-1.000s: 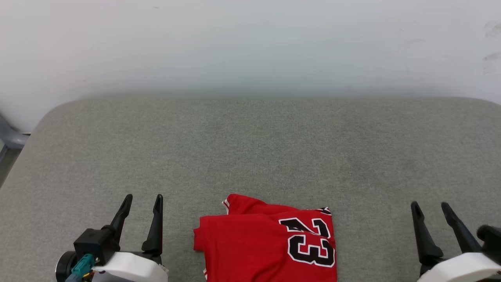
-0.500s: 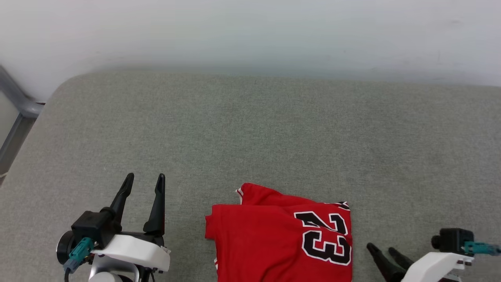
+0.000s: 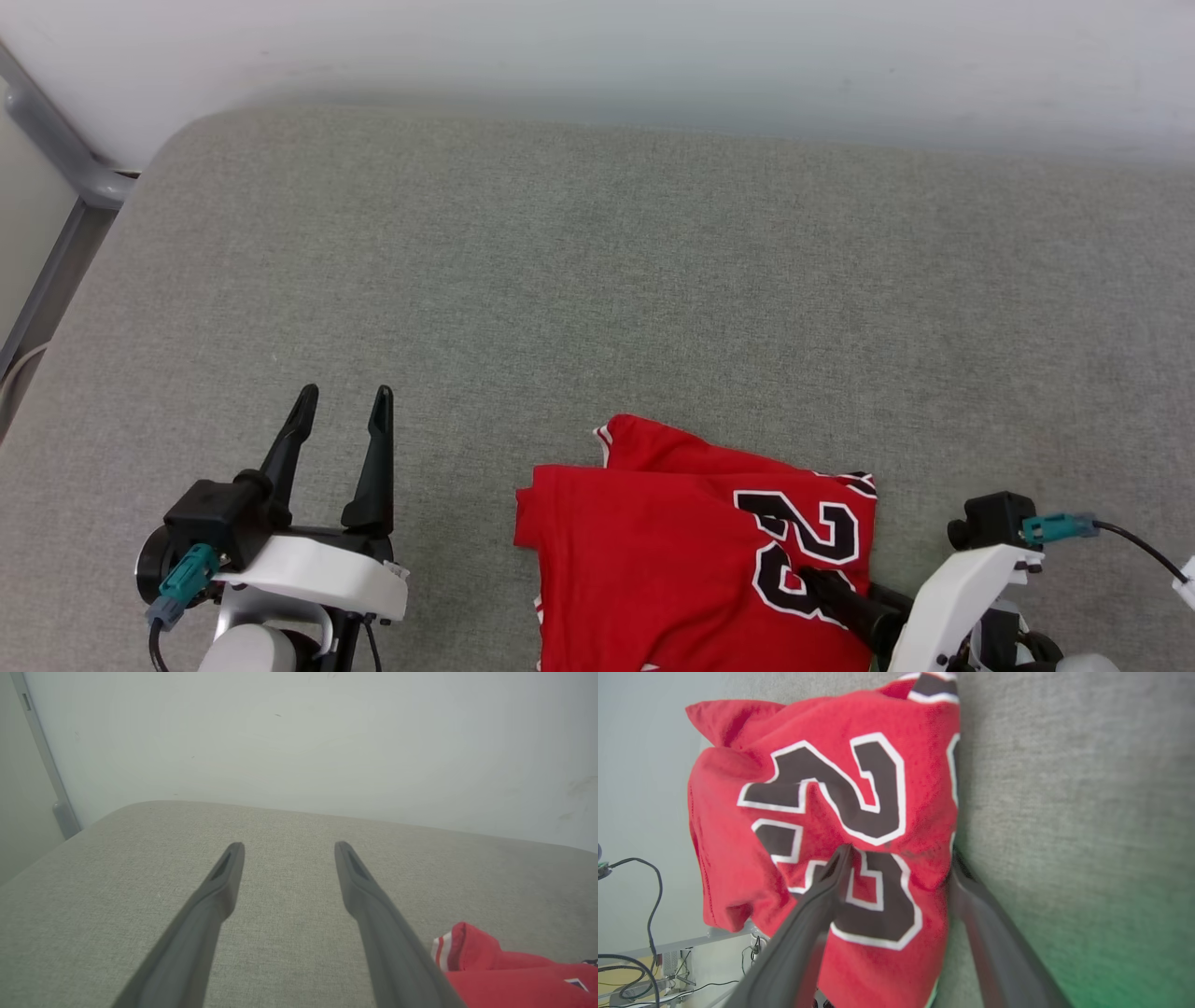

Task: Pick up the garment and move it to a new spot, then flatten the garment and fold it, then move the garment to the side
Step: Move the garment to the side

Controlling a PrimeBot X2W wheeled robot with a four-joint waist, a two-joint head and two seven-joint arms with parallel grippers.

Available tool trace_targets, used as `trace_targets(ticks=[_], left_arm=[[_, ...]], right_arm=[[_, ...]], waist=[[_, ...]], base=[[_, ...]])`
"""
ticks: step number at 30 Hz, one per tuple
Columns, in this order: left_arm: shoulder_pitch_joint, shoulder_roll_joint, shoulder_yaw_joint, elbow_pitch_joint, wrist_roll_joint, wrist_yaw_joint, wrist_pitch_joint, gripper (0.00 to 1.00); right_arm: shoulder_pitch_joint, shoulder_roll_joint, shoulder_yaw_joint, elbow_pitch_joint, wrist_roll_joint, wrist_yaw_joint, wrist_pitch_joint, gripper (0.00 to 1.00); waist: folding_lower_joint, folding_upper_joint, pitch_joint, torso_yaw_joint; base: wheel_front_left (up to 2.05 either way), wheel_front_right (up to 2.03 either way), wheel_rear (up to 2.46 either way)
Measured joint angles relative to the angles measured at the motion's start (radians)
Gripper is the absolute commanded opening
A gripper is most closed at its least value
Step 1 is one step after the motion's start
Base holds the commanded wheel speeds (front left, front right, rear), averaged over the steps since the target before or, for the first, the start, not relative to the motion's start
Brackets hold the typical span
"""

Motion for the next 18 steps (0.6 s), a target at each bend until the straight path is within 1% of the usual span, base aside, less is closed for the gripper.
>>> trace_targets(ticks=[1, 2, 4, 8, 10, 15, 18], left_arm=[[-0.003, -0.002, 0.002, 0.002, 0.001, -0.003, 0.0, 1.0], [-0.004, -0.004, 0.005, 0.003, 0.004, -0.003, 0.0, 1.0], [-0.005, -0.008, 0.009, 0.006, 0.007, -0.006, 0.0, 1.0], [-0.005, -0.016, 0.021, 0.012, 0.016, -0.012, 0.0, 1.0], [-0.002, -0.02, 0.027, 0.015, 0.019, -0.012, 0.0, 1.0], [0.016, -0.025, 0.037, 0.02, 0.027, -0.012, 0.0, 1.0], [0.019, -0.03, 0.04, 0.012, 0.036, -0.013, -0.001, 1.0]], right_arm=[[-0.008, -0.001, 0.003, 0.011, 0.002, 0.0, 0.008, 1.0], [-0.016, -0.002, 0.007, 0.018, 0.006, 0.0, 0.016, 0.61], [-0.024, -0.004, 0.012, 0.029, 0.015, 0.0, 0.016, 0.0], [-0.035, -0.008, 0.042, 0.028, 0.021, -0.002, 0.006, 0.0], [-0.039, -0.021, 0.058, 0.013, 0.017, -0.002, -0.001, 0.0], [-0.047, -0.063, 0.104, -0.034, -0.047, -0.002, -0.022, 0.0], [-0.05, -0.094, 0.105, -0.06, -0.087, -0.002, -0.029, 0.0]], waist=[[0.0, 0.0, 0.002, 0.001], [0.0, 0.0, 0.004, 0.002], [0.0, 0.0, 0.006, 0.002], [0.0, 0.0, -0.001, -0.006], [0.0, 0.0, -0.011, -0.013], [0.0001, 0.0, -0.037, -0.045], [0.0001, 0.0, -0.049, -0.074]], base=[[0.0, 0.0, 0.0], [0.0, 0.0, 0.0], [0.0, 0.0, 0.0], [0.0, 0.0, 0.0], [0.0, 0.0, 0.0], [0.0, 0.0, 0.0], [0.0, 0.0, 0.0]])
